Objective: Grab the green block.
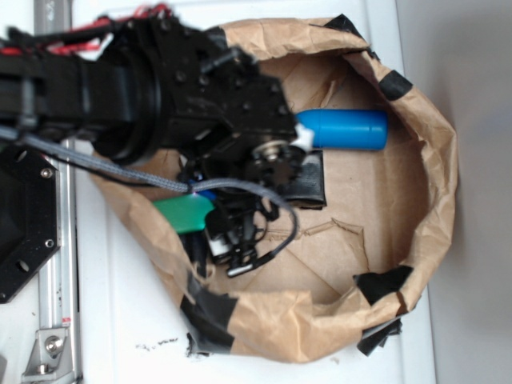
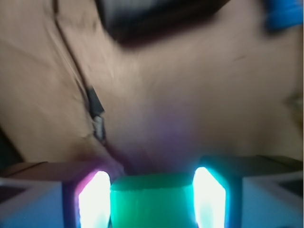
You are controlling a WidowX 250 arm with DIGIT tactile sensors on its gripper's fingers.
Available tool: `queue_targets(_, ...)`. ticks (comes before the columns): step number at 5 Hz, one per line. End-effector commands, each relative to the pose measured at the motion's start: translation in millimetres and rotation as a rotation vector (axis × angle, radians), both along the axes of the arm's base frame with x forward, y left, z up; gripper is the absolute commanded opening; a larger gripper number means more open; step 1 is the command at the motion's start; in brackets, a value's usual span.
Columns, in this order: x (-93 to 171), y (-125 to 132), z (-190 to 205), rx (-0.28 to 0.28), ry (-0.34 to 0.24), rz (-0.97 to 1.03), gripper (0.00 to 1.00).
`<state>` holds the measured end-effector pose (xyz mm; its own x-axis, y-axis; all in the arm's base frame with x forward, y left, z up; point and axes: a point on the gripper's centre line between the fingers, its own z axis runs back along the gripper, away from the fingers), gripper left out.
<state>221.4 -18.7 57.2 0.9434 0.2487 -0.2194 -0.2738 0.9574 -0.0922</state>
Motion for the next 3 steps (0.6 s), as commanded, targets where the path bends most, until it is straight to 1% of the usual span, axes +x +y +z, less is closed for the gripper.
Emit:
queue_targets(1,12.7,3.0,98.1,0.102,-0.262,0.057,0.00)
queue_targets(2,3.1,1.3,109.2,0.136,-0.376,0.040,0.00)
queue_targets(3,7.2,2.7,104.9,0.146,-0.353,0.041,0.00)
